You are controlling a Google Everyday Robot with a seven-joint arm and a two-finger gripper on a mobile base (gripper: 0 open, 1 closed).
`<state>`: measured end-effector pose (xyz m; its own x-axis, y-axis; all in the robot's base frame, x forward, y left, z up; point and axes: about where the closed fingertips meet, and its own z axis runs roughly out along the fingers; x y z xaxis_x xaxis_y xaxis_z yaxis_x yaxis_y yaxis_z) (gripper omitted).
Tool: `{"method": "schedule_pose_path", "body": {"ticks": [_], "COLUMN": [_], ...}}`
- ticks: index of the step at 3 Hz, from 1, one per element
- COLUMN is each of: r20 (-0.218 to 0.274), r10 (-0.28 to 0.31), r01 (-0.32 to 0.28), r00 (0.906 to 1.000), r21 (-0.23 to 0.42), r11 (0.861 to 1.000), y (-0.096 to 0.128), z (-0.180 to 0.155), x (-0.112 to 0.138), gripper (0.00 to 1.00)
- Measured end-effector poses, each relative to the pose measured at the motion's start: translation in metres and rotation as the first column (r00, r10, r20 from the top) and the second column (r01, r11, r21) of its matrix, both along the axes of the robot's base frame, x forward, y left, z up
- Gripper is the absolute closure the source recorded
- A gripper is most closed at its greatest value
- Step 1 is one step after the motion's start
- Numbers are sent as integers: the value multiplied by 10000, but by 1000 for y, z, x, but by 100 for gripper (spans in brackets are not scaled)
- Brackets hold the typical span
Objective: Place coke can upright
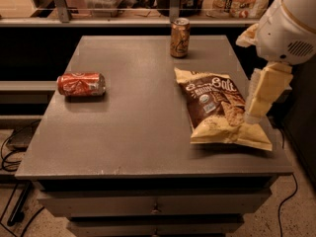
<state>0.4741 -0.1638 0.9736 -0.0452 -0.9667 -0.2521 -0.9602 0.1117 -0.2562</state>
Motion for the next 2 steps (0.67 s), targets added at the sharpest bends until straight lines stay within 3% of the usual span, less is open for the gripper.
{"method": "schedule_pose_path", "body": {"ticks": [1,2], "r20": [219,199], "r10": [1318,1385], "r01": [-1325,-1392], "r00": [9910,9902], "r21": [364,393], "r11": [9905,9895], "y": [63,67], "z": [8,7], "x": [16,18], "gripper": [0,0]}}
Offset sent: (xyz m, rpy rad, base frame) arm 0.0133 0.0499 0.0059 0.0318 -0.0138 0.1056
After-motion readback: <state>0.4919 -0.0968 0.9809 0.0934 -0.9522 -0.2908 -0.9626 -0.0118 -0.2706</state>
